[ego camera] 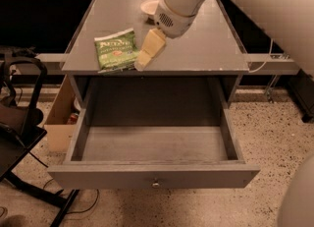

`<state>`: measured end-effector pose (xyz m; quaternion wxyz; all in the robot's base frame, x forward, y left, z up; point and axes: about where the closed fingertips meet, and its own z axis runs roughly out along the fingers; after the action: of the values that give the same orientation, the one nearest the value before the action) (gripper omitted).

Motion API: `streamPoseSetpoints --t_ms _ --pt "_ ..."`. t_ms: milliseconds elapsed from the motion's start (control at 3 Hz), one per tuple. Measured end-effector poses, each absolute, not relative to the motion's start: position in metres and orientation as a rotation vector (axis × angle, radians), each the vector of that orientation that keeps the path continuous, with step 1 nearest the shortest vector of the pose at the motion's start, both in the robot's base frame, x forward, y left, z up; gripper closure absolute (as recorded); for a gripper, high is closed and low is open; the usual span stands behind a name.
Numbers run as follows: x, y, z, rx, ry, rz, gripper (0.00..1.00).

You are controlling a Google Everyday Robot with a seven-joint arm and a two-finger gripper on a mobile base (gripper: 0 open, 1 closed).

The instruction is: Place green jalapeno chip bag into top drawer

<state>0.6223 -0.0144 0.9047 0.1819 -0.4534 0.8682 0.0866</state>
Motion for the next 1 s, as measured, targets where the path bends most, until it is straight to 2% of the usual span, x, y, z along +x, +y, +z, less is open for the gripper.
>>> streamPoseSetpoints --t_ms 667,1000 --pt "0.692 0.02 0.877 -1.247 2.433 0.254 0.0" --pt "0.712 0.072 0.872 -1.229 2.419 0.324 0.0"
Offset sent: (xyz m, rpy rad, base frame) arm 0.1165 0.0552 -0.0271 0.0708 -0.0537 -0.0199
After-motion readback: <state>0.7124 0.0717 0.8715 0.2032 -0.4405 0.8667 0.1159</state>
